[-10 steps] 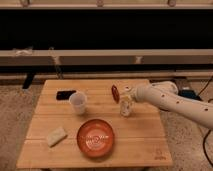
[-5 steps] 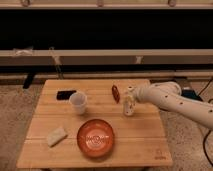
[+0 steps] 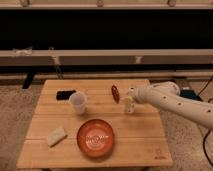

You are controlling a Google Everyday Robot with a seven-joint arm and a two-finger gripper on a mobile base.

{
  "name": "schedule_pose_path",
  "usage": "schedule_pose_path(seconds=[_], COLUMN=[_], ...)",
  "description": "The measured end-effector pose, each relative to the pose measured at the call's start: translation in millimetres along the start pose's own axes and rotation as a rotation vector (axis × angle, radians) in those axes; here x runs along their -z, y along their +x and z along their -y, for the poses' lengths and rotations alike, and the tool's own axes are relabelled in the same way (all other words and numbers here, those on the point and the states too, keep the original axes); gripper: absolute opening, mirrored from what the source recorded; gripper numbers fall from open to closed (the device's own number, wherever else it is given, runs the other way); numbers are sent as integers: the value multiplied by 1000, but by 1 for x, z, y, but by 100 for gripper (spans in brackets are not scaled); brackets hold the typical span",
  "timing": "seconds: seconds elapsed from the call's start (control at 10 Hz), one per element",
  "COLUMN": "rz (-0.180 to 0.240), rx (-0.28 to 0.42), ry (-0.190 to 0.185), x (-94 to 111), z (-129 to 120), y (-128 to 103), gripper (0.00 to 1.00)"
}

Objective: Stand the bottle upright

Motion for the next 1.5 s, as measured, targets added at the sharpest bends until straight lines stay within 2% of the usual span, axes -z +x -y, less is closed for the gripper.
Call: schedule_pose_path(seconds=[0.4,1.1,1.5], rz=[-15,-23,-27], rx=[-3,-25,-32], ry=[12,82,55], x=[3,20,24], z=[4,37,45], y=[0,3,6], gripper=[80,80,80])
